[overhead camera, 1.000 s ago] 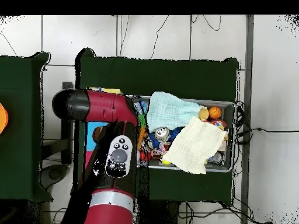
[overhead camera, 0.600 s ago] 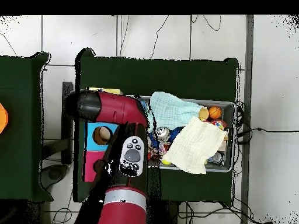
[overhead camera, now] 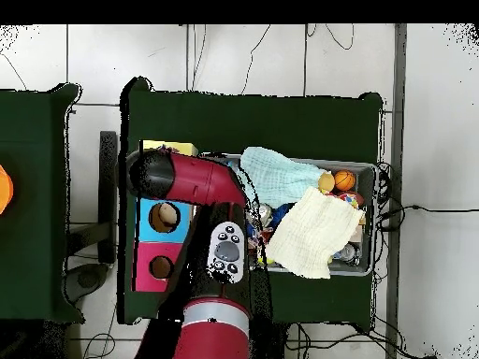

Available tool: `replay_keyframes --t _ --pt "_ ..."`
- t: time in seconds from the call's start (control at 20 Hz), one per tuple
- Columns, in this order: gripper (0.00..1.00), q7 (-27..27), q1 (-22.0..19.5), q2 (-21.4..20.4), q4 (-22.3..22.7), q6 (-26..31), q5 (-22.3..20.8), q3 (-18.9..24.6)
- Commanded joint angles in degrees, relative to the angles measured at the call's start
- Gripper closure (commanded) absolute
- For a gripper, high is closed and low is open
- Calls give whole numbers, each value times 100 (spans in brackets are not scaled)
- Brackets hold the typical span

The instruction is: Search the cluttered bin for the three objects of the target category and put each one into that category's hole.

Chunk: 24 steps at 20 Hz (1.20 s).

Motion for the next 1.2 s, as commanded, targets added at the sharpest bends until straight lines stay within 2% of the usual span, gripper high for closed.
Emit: replay_keyframes --t 0.05,0.35,0.45,0.75,1.1,1.2 --pt "100 1032 45 699 286 -723 -125 340" --pt "100 1306 365 1004 -110 -474 13 40" --pt "100 1245 379 1145 -259 -378 8 -9" --pt "100 1153 325 1431 -327 -539 71 124" --pt "100 1156 386 1181 -303 -156 -11 -106" --pt "100 1124 398 887 -148 79 -42 -195"
